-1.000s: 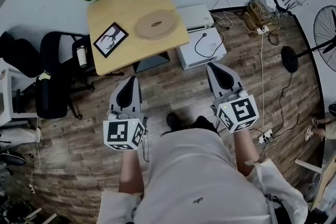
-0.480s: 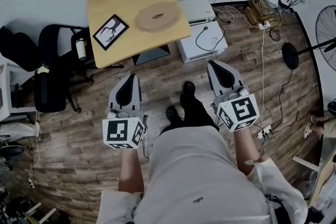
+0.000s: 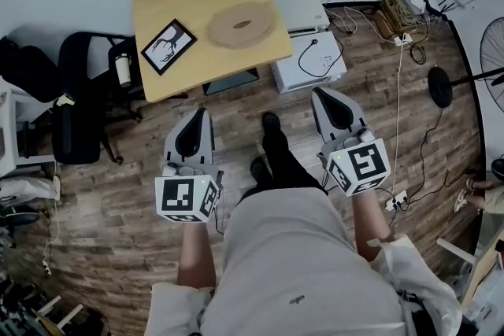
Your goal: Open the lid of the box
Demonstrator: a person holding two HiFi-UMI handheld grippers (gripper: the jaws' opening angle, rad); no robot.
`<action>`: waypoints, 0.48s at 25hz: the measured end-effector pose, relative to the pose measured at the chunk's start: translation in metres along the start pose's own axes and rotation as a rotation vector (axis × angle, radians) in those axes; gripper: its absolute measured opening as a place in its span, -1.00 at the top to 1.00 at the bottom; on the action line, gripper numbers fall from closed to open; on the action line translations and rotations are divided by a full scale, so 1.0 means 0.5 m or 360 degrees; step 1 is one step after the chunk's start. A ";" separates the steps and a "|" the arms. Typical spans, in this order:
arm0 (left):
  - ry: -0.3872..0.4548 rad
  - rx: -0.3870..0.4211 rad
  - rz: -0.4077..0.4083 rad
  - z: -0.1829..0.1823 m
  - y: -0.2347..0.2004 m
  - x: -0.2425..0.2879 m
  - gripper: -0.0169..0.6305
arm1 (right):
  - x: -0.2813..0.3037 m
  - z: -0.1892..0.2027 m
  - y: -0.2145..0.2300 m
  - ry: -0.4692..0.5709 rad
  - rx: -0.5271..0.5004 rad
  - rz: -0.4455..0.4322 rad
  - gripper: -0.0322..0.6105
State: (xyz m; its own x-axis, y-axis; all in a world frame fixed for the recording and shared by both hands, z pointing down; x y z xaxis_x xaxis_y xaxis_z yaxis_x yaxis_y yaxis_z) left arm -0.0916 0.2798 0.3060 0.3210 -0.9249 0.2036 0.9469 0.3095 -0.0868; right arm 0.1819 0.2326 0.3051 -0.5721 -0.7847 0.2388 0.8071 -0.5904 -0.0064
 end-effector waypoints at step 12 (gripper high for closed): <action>-0.0021 0.0007 -0.0050 -0.036 -0.055 0.119 0.93 | 0.143 -0.035 0.070 0.0024 -0.0001 -0.0076 0.90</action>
State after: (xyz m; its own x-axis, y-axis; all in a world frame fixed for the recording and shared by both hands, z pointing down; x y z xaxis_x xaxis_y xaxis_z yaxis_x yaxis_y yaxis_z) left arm -0.0990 0.2123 0.3032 0.2912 -0.9313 0.2190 0.9566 0.2812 -0.0761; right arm 0.1667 0.1527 0.3052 -0.6120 -0.7583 0.2244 0.7787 -0.6273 0.0040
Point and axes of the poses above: the fingertips, and each gripper's own axes: x forward along the fingers, y to its right, z out of its underside, the point moved 8 cm from there along -x, backward along the fingers, and after that the axes turned 2 degrees about y, right-handed, at the moved point
